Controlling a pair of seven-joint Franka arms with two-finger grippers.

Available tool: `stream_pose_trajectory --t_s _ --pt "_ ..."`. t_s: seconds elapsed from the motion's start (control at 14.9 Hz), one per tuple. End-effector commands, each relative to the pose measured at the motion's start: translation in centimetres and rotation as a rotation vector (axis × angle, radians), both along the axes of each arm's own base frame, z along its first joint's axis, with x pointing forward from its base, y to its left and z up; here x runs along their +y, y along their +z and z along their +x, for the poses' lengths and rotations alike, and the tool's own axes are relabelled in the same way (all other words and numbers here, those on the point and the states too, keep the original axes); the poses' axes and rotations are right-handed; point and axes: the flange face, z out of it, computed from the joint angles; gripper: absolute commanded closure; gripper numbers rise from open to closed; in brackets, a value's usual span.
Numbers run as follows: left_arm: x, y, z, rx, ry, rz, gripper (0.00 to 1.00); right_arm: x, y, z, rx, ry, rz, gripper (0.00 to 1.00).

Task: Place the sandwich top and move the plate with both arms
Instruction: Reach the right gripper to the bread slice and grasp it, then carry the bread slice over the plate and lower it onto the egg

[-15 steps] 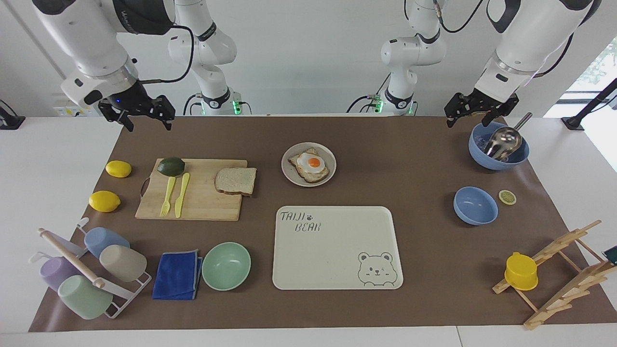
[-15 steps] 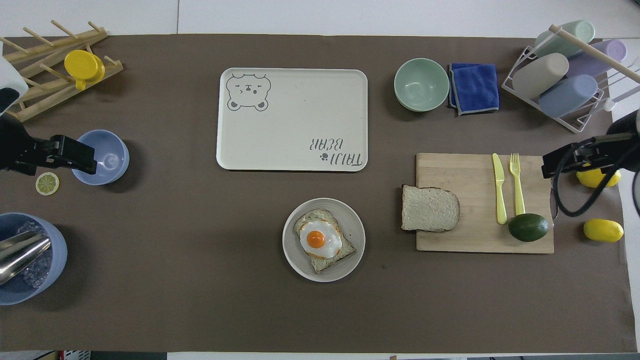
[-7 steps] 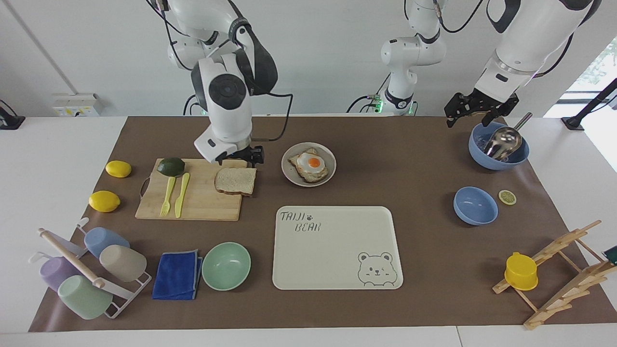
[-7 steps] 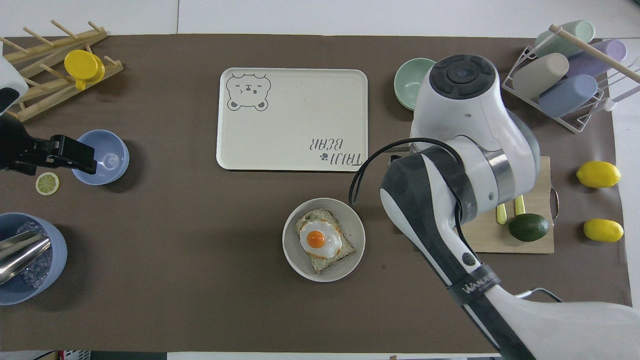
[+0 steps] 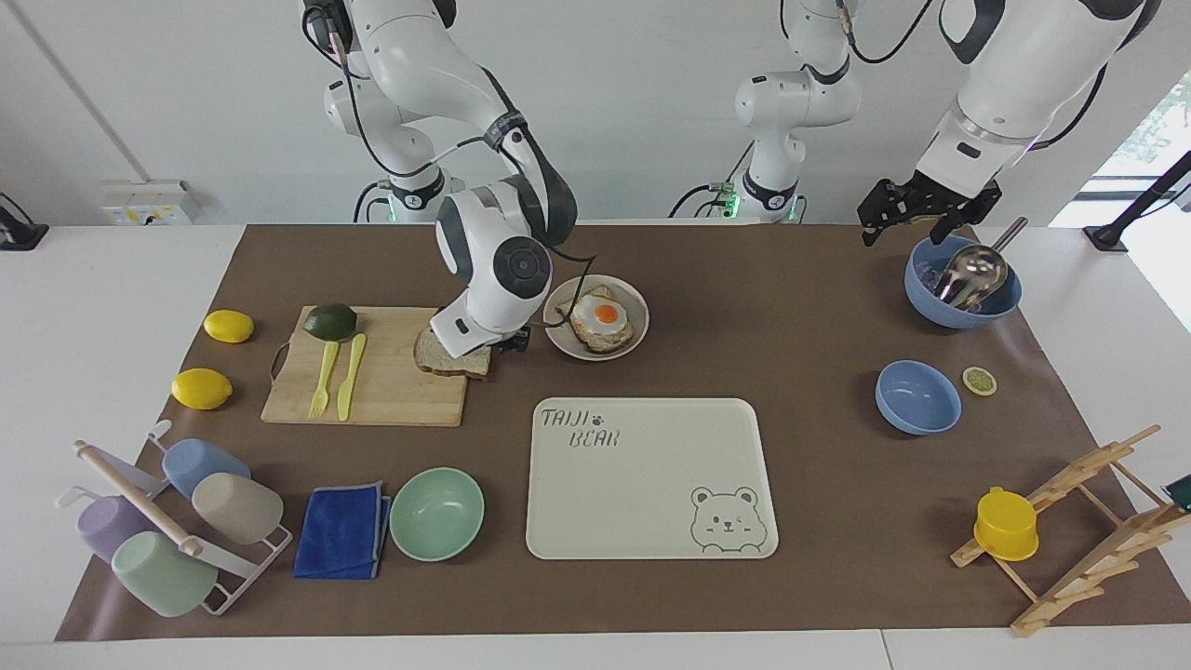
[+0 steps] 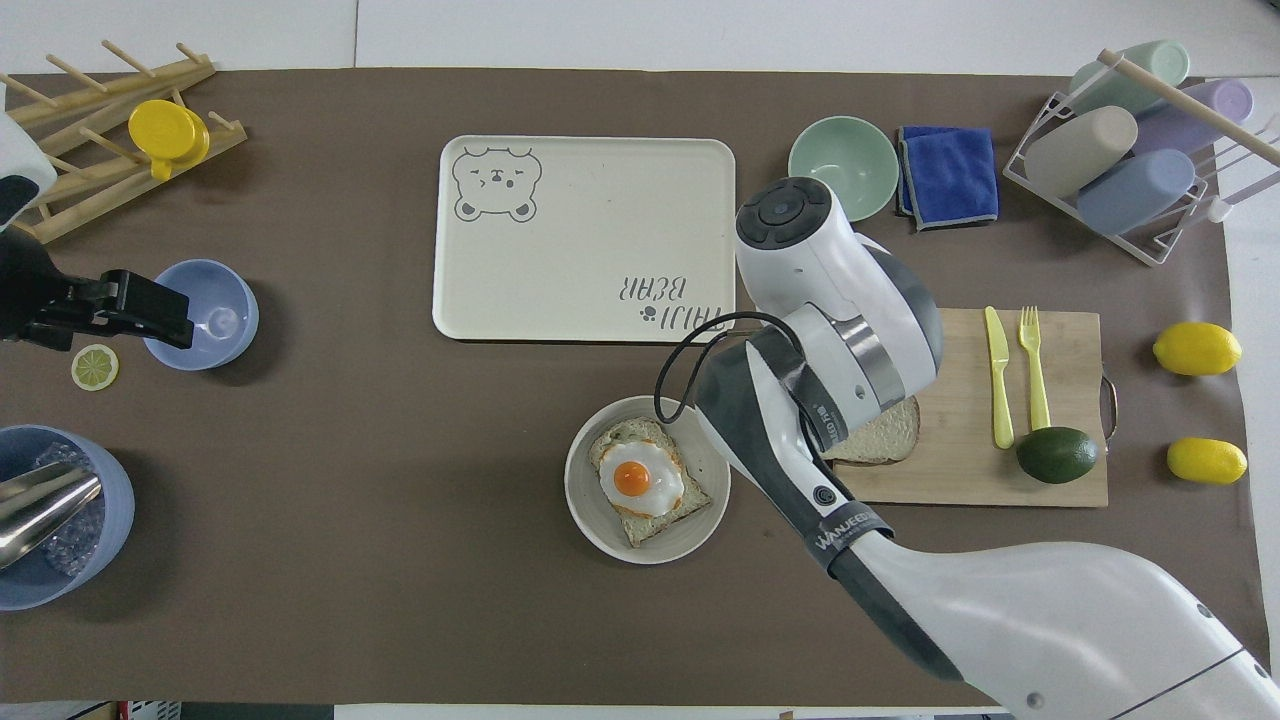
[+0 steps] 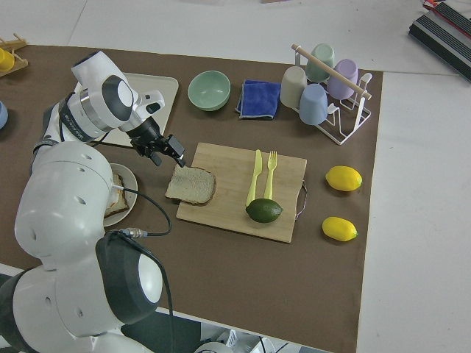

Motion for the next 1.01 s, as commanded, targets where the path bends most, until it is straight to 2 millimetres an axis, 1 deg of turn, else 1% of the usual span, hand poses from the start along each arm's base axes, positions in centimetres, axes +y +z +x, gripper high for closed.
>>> stream_pose_trajectory --t_s 0.0,0.07,0.2,0.47,0.67,0.81,0.94 --pt "0.3 0.1 -0.7 -0.007 0.014 -0.010 0.00 -0.1 -2.5 -1.9 -0.036 0.009 -0.050 0.00" --pt "0.3 0.1 -0.7 -0.007 0.014 -0.010 0.00 -0.5 -3.1 -1.7 -0.059 0.005 -0.031 0.00" --pt "0.3 0.2 -0.7 -0.009 0.014 -0.010 0.00 -0.6 -4.2 -2.4 -0.079 0.014 -0.009 0.00" --pt "0.3 0.1 -0.7 -0.007 0.014 -0.010 0.00 -0.5 -4.6 -3.2 -0.066 0.023 -0.014 0.00" --pt "0.3 0.2 -0.7 -0.009 0.014 -0.010 0.00 -0.9 -5.0 -3.8 -0.045 0.021 -0.026 0.00" --pt "0.3 0.1 -0.7 -0.007 0.014 -0.010 0.00 -0.8 -5.3 -4.4 -0.037 0.028 -0.030 0.00" --pt "0.3 0.1 -0.7 -0.007 0.014 -0.010 0.00 -0.8 -5.3 -4.5 -0.035 0.029 -0.030 0.00"
